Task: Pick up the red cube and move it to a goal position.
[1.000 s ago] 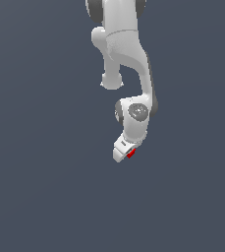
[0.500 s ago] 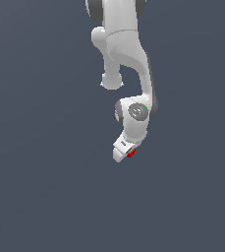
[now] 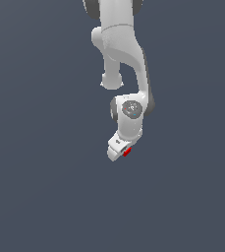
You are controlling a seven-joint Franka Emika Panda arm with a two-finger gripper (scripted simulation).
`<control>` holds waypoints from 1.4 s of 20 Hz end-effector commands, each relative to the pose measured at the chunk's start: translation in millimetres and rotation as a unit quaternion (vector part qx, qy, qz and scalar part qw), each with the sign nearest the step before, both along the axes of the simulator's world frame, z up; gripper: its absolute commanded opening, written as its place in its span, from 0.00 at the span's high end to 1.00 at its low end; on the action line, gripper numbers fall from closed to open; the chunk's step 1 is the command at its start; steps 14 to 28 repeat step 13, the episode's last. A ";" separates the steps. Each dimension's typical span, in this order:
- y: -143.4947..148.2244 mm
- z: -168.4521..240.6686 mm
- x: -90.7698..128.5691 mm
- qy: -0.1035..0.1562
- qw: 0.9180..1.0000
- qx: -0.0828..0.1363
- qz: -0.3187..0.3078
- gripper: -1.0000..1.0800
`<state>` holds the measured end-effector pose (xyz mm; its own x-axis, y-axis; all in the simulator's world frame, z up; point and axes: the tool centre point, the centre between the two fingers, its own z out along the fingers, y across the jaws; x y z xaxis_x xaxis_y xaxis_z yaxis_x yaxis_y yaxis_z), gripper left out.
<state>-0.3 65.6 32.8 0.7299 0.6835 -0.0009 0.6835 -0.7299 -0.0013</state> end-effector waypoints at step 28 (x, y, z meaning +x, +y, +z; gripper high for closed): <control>-71.4 40.8 6.0 -0.001 1.000 0.000 -0.001 1.00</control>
